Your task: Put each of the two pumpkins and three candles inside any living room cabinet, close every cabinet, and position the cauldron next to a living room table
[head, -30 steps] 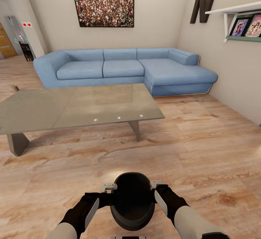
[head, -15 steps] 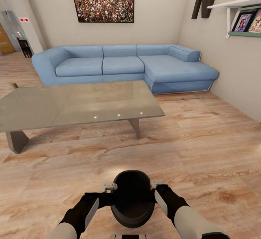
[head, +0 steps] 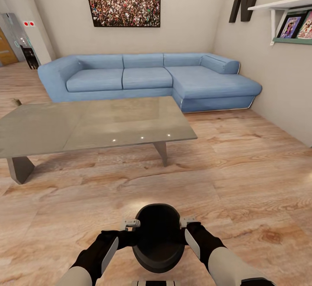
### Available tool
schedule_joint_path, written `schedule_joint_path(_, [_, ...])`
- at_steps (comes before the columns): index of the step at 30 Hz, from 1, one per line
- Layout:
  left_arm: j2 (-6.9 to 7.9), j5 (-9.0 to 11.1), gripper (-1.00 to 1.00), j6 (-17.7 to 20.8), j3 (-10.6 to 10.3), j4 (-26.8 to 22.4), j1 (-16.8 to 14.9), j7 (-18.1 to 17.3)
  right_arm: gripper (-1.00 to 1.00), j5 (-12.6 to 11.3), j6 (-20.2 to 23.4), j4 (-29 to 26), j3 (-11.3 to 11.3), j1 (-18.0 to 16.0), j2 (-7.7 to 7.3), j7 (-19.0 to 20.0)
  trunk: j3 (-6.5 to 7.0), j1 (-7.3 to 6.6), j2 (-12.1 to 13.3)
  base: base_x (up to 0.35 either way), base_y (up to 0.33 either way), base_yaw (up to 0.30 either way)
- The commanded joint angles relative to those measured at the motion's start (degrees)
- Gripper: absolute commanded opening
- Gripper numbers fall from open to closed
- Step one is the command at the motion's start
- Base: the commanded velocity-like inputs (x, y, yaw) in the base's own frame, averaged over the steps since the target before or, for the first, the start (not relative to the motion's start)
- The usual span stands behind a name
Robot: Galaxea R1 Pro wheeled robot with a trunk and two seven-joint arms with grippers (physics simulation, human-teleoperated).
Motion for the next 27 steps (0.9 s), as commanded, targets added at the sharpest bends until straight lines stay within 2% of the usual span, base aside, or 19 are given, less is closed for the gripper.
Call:
schedule_joint_path(1, [0.03,0.2,1.00,0.3,-0.1,-0.1,0.0,0.0,1.00,-0.2,0.3,-0.1,0.1,0.0,-0.01,0.0,-0.05,-0.01,0.0,0.000,0.000,0.000])
schedule_joint_path(7, [0.03,0.3,1.00,0.3,-0.1,-0.1,0.0,-0.1,1.00,-0.2,0.3,-0.1,0.1,0.0,-0.06,0.0,-0.05,-0.01,0.0,0.000,0.000,0.000])
schedule_joint_path(8, [0.03,0.2,1.00,0.3,-0.1,-0.1,0.0,-0.1,-1.00,-0.2,0.3,-0.1,0.1,0.0,-0.07,0.0,-0.05,-0.01,0.0,0.000,0.000,0.000])
schedule_joint_path(27, [0.00,0.2,1.00,0.3,-0.1,-0.1,0.0,-0.1,-1.00,-0.2,0.3,-0.1,0.1,0.0,-0.06,0.0,-0.05,-0.01,0.0,0.000,0.000,0.000])
